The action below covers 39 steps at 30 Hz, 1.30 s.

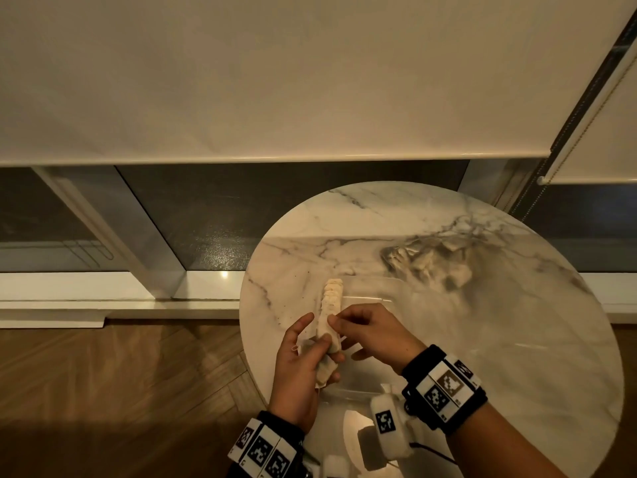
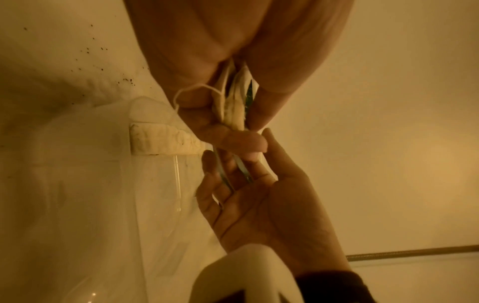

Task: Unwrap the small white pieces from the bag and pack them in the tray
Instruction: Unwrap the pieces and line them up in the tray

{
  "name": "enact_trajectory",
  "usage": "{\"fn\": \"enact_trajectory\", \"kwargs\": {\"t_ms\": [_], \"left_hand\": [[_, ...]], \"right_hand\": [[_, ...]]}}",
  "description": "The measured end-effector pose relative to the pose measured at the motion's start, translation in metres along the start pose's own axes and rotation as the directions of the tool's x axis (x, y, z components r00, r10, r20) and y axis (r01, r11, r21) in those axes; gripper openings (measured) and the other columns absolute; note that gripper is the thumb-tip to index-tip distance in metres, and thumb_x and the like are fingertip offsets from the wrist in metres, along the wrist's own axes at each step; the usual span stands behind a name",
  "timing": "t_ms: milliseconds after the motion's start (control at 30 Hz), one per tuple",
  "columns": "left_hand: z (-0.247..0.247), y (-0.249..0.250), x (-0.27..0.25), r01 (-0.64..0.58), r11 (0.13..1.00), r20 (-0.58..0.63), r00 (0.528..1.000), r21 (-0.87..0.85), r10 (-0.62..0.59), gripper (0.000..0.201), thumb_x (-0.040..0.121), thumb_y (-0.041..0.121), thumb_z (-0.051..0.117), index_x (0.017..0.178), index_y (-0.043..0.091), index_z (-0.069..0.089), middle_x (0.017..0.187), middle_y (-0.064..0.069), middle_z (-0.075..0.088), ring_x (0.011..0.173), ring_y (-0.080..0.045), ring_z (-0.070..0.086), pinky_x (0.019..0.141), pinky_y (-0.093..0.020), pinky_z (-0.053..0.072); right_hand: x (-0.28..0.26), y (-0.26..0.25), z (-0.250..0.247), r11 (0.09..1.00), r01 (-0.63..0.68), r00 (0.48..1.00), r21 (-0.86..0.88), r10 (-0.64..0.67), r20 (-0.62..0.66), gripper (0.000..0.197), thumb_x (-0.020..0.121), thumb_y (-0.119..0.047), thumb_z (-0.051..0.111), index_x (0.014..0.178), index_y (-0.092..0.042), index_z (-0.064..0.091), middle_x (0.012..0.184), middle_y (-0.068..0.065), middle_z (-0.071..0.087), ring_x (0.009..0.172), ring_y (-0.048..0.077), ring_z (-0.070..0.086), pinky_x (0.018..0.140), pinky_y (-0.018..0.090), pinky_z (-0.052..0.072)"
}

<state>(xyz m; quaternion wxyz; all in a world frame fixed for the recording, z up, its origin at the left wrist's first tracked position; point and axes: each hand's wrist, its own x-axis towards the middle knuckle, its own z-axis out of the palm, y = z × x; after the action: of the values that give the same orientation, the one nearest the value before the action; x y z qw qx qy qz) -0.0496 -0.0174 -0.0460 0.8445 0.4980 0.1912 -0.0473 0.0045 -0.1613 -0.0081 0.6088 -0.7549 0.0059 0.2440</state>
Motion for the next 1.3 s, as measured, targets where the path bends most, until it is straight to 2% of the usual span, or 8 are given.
{"fn": "enact_trajectory", "kwargs": {"t_ms": [133, 267, 633, 800, 1000, 1100, 1233, 1300], "left_hand": [[0.002, -0.003, -0.004, -0.004, 0.998, 0.032, 0.999, 0.063, 0.002, 0.041, 0.094, 0.005, 0.063, 0.128, 0.027, 0.058, 0.105, -0.024, 0.072, 0.071, -0.023, 0.069, 0.048, -0.031, 0.05], [0.0, -0.005, -0.002, 0.01, 0.997, 0.037, 0.999, 0.076, -0.013, 0.037, 0.093, 0.006, 0.064, 0.126, 0.022, 0.061, 0.111, -0.024, 0.07, 0.075, -0.024, 0.068, 0.05, -0.031, 0.049], [-0.007, -0.004, 0.004, 0.026, 0.999, -0.025, 0.999, 0.044, -0.025, 0.028, 0.092, 0.012, 0.068, 0.12, 0.011, 0.065, 0.095, -0.019, 0.073, 0.071, -0.019, 0.066, 0.052, -0.029, 0.05], [-0.021, -0.007, 0.012, 0.056, 0.998, -0.125, 0.99, -0.033, -0.06, 0.025, 0.089, 0.008, 0.069, 0.114, 0.009, 0.067, 0.092, -0.014, 0.074, 0.077, -0.026, 0.064, 0.054, -0.031, 0.05], [-0.04, -0.015, 0.024, 0.145, 0.988, -0.271, 0.95, -0.06, -0.156, 0.02, 0.086, -0.004, 0.068, 0.104, 0.005, 0.065, 0.072, -0.014, 0.067, 0.061, -0.022, 0.062, 0.051, -0.03, 0.052], [-0.043, -0.019, 0.027, 0.18, 0.982, -0.294, 0.937, -0.049, -0.187, 0.025, 0.083, -0.01, 0.066, 0.103, 0.004, 0.063, 0.068, -0.014, 0.064, 0.057, -0.021, 0.06, 0.049, -0.029, 0.052], [-0.042, -0.021, 0.027, 0.195, 0.98, -0.3, 0.933, -0.044, -0.199, 0.028, 0.08, -0.012, 0.069, 0.1, 0.007, 0.062, 0.072, -0.016, 0.065, 0.059, -0.022, 0.059, 0.05, -0.029, 0.052], [-0.043, -0.02, 0.027, 0.199, 0.978, -0.292, 0.934, -0.055, -0.206, 0.029, 0.08, -0.012, 0.069, 0.1, 0.007, 0.062, 0.072, -0.016, 0.065, 0.058, -0.023, 0.059, 0.051, -0.03, 0.051]], "right_hand": [[0.002, 0.003, -0.003, 0.997, 0.077, 0.994, 0.008, -0.077, -0.078, 0.013, 0.092, -0.022, 0.07, 0.09, -0.009, 0.073, 0.078, 0.003, 0.07, 0.065, 0.008, 0.064, 0.056, 0.023, 0.05], [0.003, 0.003, -0.004, 0.996, 0.085, 0.993, 0.037, -0.082, -0.087, 0.01, 0.091, -0.017, 0.071, 0.089, -0.007, 0.073, 0.079, 0.008, 0.073, 0.066, 0.011, 0.066, 0.059, 0.027, 0.052], [0.008, 0.001, -0.008, 0.996, 0.068, 0.992, 0.06, -0.061, -0.112, 0.007, 0.091, -0.014, 0.071, 0.087, -0.009, 0.072, 0.076, 0.004, 0.071, 0.07, 0.015, 0.067, 0.063, 0.032, 0.054], [0.018, -0.003, -0.016, 0.995, 0.048, 0.986, 0.092, -0.032, -0.163, 0.009, 0.094, -0.011, 0.066, 0.09, -0.004, 0.068, 0.079, 0.011, 0.07, 0.071, 0.021, 0.067, 0.064, 0.035, 0.057], [0.048, 0.006, -0.016, 0.979, -0.192, 0.978, -0.065, 0.186, -0.093, 0.006, 0.097, -0.014, 0.06, 0.094, -0.01, 0.061, 0.087, 0.016, 0.069, 0.072, 0.025, 0.069, 0.067, 0.037, 0.058], [0.055, 0.012, -0.012, 0.903, -0.366, 0.925, -0.225, 0.38, 0.019, 0.003, 0.097, -0.013, 0.058, 0.097, -0.013, 0.061, 0.082, 0.012, 0.071, 0.071, 0.024, 0.072, 0.063, 0.031, 0.057], [0.065, 0.018, -0.006, 0.861, -0.415, 0.896, -0.295, 0.443, 0.032, 0.006, 0.092, -0.011, 0.067, 0.097, -0.014, 0.066, 0.091, 0.014, 0.074, 0.083, 0.029, 0.074, 0.061, 0.028, 0.056], [0.07, 0.018, -0.002, 0.856, -0.406, 0.903, -0.319, 0.43, 0.003, 0.009, 0.088, -0.011, 0.073, 0.096, -0.014, 0.069, 0.085, 0.011, 0.072, 0.074, 0.026, 0.07, 0.06, 0.029, 0.054]]}}
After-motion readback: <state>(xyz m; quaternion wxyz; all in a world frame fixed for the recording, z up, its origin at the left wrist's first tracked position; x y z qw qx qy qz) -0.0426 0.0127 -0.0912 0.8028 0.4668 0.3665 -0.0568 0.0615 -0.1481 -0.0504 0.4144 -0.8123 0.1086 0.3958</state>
